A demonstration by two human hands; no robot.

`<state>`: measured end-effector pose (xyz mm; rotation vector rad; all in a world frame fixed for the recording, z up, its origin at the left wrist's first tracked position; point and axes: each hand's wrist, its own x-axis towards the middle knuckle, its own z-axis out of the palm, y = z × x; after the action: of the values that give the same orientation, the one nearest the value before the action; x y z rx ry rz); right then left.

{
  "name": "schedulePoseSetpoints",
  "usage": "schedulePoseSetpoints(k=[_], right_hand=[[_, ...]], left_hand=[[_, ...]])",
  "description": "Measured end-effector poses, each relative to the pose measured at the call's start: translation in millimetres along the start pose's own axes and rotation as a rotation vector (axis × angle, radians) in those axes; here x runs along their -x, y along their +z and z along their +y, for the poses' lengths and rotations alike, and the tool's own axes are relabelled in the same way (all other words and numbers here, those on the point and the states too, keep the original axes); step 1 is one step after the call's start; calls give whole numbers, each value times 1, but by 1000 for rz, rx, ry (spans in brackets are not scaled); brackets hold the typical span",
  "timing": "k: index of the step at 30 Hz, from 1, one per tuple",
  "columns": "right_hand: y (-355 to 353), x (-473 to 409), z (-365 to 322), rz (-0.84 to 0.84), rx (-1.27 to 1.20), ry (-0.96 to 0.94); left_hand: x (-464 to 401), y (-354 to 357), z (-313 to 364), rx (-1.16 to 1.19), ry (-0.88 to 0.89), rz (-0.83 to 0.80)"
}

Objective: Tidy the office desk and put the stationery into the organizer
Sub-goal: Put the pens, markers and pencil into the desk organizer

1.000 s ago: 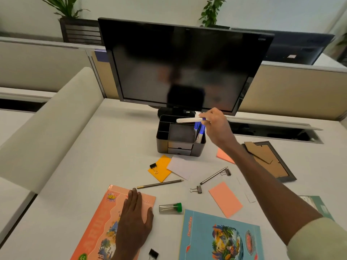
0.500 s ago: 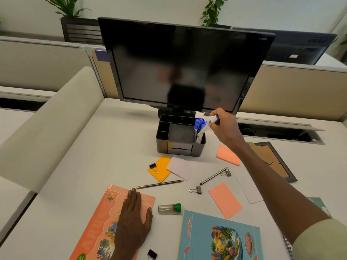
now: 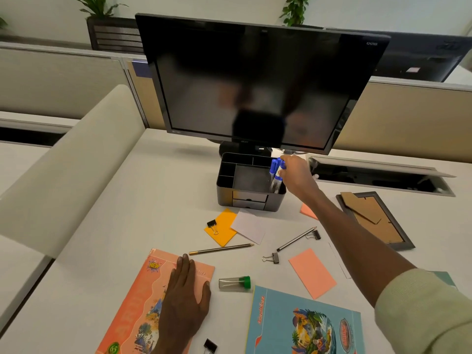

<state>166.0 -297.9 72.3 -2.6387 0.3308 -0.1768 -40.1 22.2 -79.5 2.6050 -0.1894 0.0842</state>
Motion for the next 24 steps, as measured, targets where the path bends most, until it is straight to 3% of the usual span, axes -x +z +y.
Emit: schedulePoseSetpoints(k=[15, 24], right_hand=[[2, 13, 7, 52, -3, -57], [9, 72, -5, 278, -124, -291]], left_hand=[[2, 0, 1, -34, 0, 8], [1, -1, 2, -30, -2, 14]])
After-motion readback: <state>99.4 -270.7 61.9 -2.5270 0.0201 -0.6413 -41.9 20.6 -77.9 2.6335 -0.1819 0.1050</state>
